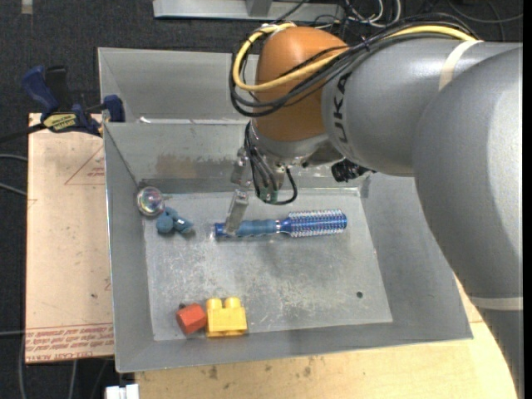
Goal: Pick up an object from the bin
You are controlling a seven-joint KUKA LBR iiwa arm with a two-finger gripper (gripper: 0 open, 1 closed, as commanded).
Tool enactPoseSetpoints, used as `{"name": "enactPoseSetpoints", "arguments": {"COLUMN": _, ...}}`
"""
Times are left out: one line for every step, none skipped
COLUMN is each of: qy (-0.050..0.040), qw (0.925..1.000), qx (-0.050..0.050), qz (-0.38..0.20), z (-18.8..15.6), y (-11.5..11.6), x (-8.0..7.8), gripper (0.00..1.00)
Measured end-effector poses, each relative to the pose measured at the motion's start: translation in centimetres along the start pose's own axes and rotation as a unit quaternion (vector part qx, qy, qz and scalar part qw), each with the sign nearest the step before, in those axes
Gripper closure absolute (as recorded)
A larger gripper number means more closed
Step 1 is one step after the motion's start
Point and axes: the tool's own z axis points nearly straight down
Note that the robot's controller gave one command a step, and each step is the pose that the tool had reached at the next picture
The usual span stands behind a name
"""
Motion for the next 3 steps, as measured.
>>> {"name": "enactPoseSetpoints", "arguments": {"qy": 0.0041, "qw": 0.9999, "qx": 0.002, "qz": -0.016, "z": 11.3, "y": -7.2, "x": -0.2, "gripper": 0.00}}
{"name": "enactPoseSetpoints", "arguments": {"qy": 0.0004, "qw": 0.9998, "qx": 0.000, "qz": -0.018, "z": 10.7, "y": -6.9, "x": -0.4, "gripper": 1.00}}
{"name": "enactPoseSetpoints", "arguments": {"qy": -0.0032, "qw": 0.9982, "qx": -0.001, "qz": -0.060, "z": -4.9, "y": -7.0, "x": 0.1, "gripper": 1.00}}
